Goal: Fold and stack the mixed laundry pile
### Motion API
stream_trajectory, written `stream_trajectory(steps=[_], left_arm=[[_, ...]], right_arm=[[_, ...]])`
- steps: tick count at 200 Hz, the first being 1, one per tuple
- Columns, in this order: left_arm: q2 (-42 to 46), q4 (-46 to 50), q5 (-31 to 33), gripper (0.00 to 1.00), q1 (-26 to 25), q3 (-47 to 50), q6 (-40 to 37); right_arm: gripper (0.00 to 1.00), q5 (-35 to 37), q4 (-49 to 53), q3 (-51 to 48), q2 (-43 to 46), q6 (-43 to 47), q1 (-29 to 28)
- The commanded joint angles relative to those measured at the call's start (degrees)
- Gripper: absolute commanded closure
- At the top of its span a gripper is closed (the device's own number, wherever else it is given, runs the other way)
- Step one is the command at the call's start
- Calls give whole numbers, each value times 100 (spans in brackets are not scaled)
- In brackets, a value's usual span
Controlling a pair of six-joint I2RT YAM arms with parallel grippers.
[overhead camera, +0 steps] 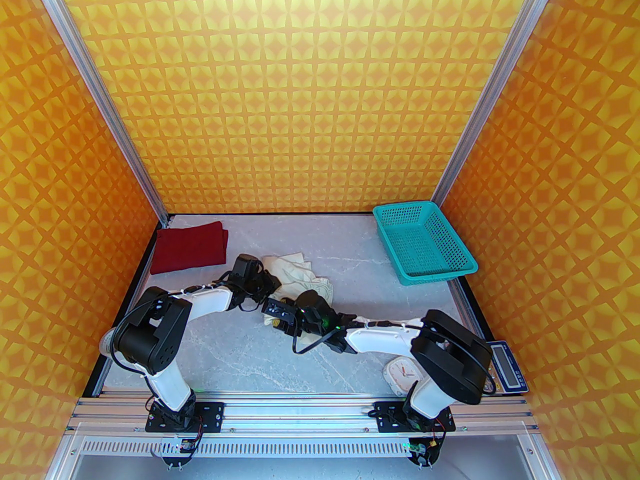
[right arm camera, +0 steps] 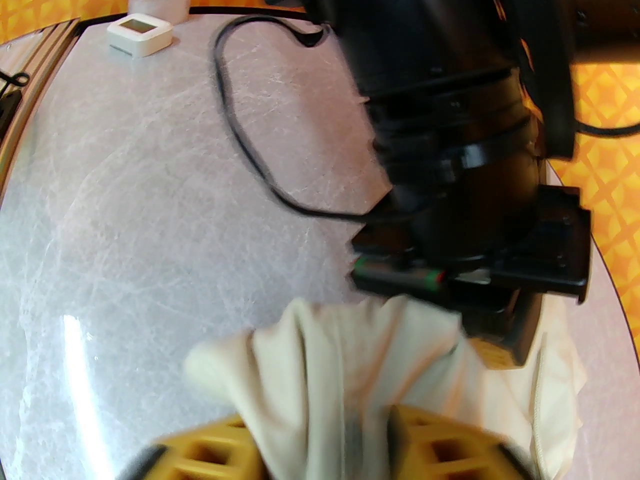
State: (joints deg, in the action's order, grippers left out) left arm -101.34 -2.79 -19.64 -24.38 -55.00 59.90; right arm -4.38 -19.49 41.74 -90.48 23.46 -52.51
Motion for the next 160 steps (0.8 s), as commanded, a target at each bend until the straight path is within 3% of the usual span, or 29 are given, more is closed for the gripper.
stream_trajectory(steps=[1, 31, 81, 160], left_arm=[[-111, 468, 363, 100, 135, -740, -1485], [-510, 1290, 365, 100, 524, -1596, -2890], [-830, 1973, 362, 100, 1146, -2655, -4856], [-898, 1832, 285, 100, 2456, -3264, -5605]], right_arm=[[39, 186, -104, -358, 723, -726, 130], [38, 1216, -125, -980, 1816, -1551, 218], [38, 2389, 49, -1533, 2872, -1755, 420], [38, 2319, -143, -1679, 2720, -1899, 470]])
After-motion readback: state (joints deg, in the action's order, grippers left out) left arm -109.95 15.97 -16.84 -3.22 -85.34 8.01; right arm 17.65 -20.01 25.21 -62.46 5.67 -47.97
